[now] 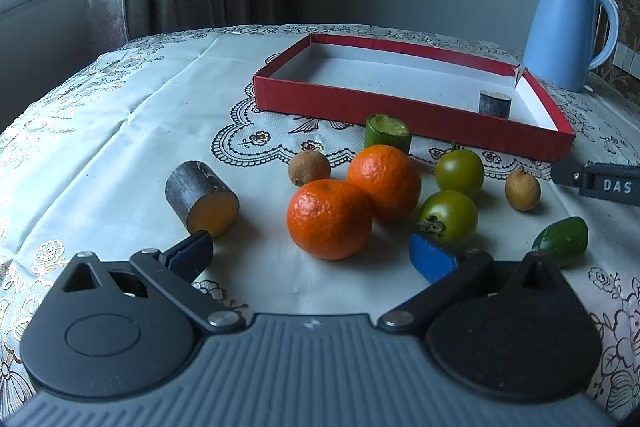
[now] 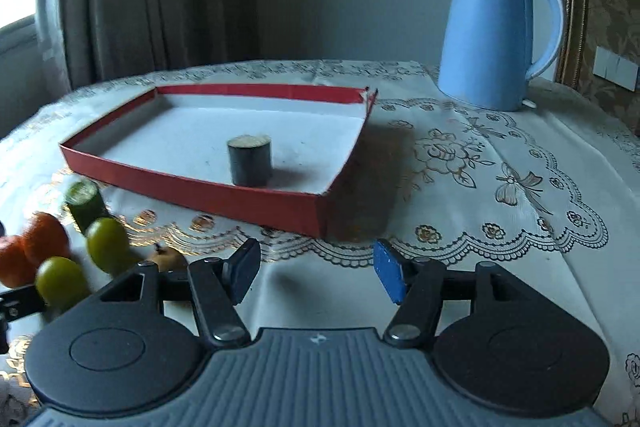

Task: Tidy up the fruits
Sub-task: 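Lower the cylinder into the red tray and open the right gripper, then reach the left gripper to the dark wooden log piece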

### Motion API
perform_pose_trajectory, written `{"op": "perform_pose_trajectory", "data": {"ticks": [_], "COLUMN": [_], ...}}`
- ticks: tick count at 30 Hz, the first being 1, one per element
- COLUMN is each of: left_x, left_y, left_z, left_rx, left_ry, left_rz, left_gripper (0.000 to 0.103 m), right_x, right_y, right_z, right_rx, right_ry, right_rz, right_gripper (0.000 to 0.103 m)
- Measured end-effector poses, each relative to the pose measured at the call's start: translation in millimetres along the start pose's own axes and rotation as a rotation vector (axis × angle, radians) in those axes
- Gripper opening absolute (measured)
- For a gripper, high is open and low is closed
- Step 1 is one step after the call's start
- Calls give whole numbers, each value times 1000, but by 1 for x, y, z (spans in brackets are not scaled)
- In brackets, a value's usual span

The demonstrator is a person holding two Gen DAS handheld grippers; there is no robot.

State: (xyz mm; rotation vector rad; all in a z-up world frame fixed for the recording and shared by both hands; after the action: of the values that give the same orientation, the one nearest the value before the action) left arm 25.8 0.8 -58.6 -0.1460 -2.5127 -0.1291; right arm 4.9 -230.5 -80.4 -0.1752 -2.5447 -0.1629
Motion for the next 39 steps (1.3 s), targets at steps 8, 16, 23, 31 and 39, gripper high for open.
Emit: {"op": "perform_pose_trajectory", "data": {"ticks": [8,16,23,31,39], "left_x": [7,25,6,-11,-29], "left_y": [6,50,67,62,74], "left_z": [2,0,-17,-24,-23], "left_rx": [-5,81,127,61,128], "left_ry": [-1,-52,-47,-51,34], "left_rz": [12,-128,-239,-221,-177], "left_gripper": [103,103,103,103,95], "right_x": [-7,-8,-9,-9,-9], "right_y": [-3,-3,-3,-2,-2], "right_z": [2,2,2,2,3], "right_rx": [-4,-8,-7,0,2], "right_ry": [21,21,20,21,21], "right_rz": [-14,-33,-32,-28,-27], "right_gripper": [79,82,82,82,82]}}
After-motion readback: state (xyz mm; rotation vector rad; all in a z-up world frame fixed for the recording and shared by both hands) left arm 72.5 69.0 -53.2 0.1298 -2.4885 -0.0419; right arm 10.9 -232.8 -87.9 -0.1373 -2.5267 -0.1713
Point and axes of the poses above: each gripper's, at about its wrist camera, not at the fingertips, and x roughly against the way its jaws point, y to its left, z to its underside, the point moved 2 cm from there along -x, roughly the way its jaws point, and after that the axes turned 6 degrees about -z, right-handed, at the moved point
